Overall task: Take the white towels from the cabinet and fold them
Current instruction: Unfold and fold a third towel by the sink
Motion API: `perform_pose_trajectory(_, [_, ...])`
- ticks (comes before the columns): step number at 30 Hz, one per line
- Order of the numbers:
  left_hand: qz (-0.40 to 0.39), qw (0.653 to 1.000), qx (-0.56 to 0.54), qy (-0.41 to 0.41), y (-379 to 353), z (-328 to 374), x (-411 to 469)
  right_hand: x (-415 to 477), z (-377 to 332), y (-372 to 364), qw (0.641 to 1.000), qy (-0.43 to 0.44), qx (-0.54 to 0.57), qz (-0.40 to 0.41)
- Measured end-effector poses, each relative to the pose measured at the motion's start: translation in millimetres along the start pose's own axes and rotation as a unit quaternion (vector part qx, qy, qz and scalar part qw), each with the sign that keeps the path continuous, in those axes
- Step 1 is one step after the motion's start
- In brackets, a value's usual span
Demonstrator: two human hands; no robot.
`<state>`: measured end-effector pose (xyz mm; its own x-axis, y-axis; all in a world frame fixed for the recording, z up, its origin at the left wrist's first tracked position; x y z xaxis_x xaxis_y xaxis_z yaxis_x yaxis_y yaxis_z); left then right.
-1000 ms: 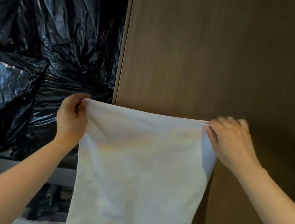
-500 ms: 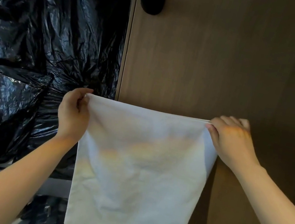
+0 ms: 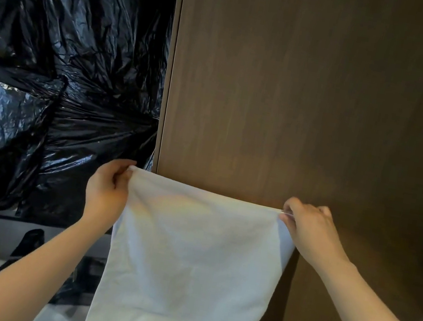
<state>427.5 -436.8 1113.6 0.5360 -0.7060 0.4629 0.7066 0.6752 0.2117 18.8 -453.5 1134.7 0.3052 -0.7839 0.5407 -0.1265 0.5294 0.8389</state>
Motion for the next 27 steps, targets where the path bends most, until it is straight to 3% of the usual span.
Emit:
perform_pose_trajectory(4, [-0.021,0.999,-0.04,0.012,-1.3,2.5,-17.7,-8.8,-6.2,-2.8,1.0,-0.008,0.013,-0.02])
perform_pose_trajectory(8, [-0.077,0.994,-0.079,0.019,-11.1,15.0,-53.4,-21.6,-44.2,-1.8,0.989,0.008,0.145,-0.02])
perform_pose_trajectory(14, [-0.179,0.972,-0.13,0.077,-39.6,12.5,-119.9,-61.6,-111.5,-28.9,0.922,-0.007,0.386,-0.022])
perform_pose_trajectory(24, [-0.283,0.94,-0.134,0.137,-64.9,-14.2,-196.3,-144.2,-135.7,-84.2,0.825,-0.137,0.548,-0.039])
perform_pose_trajectory(27, [-0.291,0.933,-0.149,0.148,-66.9,-17.1,-203.3,-151.5,-132.4,-88.8,0.827,-0.148,0.54,-0.045])
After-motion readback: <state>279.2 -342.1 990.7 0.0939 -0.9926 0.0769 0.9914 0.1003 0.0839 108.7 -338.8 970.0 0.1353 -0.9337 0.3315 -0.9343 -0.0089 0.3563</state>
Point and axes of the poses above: each hand's wrist, its own x-axis towards the middle knuckle, its own y-axis out of the back of the hand, z = x × y, the point moved 10 cm from there along x, towards the middle knuckle, and after that the axes turned 10 degrees about y, right-handed, at the moved point
